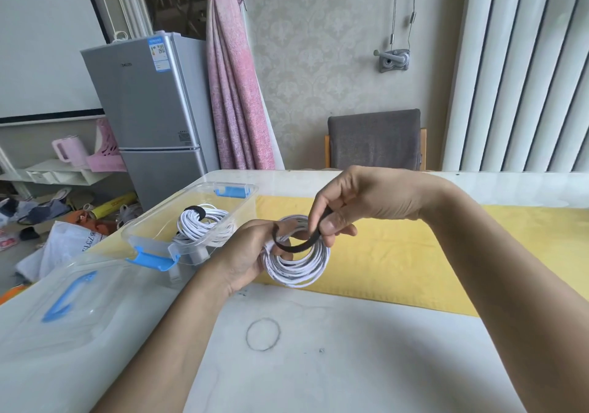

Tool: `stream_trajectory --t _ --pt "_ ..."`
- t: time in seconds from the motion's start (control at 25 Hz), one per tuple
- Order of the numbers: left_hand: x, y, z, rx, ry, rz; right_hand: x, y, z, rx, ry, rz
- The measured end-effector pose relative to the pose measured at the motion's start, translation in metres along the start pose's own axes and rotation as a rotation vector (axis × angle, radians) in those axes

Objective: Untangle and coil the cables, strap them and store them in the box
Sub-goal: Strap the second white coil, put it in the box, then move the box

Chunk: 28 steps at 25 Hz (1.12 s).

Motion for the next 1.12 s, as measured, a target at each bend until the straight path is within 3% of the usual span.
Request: stream_trajectory --t 0.4,0.64,0.8,1.12 --pt "0.011 0.002 0.008 -0.038 0.093 -0.078 -0.003 0.007 -0.001 0.248 0.071 0.317" --pt "0.010 0.005 0.011 0.078 0.184 -0.349 -0.002 0.007 -0.001 0.367 0.059 0.523" --pt "0.007 0.007 0.011 0.118 0.199 -0.393 -0.001 0.003 -0.004 0.317 0.095 0.520" --pt "0.002 0.013 0.014 0.226 0.394 -0.536 0.006 0.004 -0.017 0.148 0.249 0.621"
Point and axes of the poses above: each hand's wrist, its own z-axis away from the middle knuckle, its own x-axis out of the palm, y = z × x, the point moved 4 cm from there along -z, towards the middle knuckle, and after that the axes turned 10 degrees about -x, right-handed, at the moved point
